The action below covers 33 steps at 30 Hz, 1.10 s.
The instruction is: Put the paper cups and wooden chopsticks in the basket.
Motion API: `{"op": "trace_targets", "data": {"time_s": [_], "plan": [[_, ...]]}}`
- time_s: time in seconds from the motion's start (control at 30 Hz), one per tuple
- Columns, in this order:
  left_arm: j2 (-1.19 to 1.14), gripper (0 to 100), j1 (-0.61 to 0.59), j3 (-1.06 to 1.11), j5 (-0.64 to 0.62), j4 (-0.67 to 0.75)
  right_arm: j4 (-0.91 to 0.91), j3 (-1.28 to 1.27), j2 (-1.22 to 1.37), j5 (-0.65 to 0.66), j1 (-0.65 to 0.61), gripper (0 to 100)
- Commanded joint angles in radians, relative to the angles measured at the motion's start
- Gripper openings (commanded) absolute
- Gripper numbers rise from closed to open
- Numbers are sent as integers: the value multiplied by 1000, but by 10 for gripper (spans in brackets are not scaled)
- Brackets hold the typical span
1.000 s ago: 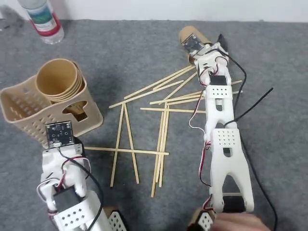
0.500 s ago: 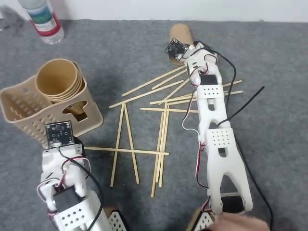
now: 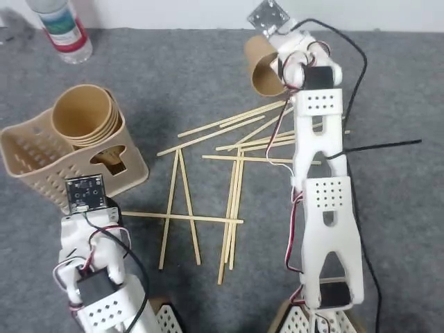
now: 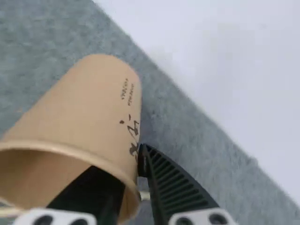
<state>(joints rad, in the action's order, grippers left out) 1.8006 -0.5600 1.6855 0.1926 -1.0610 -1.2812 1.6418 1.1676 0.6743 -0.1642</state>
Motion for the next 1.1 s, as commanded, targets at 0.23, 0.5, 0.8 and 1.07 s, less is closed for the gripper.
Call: {"op": "trace_targets", "data": {"time_s": [0.23,0.5,0.8,1.07], "plan": [[20,145,3,-4,-6,18,-433,38,-378,-190,-36,7],[20,145,3,-4,-6,18,-515,-112,-677,-287,-122,6],[20,145,3,-4,-6,18,-513,-399,-1102,-285,-588,6],[20,145,3,-4,-6,17,-403,-522,-1167,-292,-840,6]]}}
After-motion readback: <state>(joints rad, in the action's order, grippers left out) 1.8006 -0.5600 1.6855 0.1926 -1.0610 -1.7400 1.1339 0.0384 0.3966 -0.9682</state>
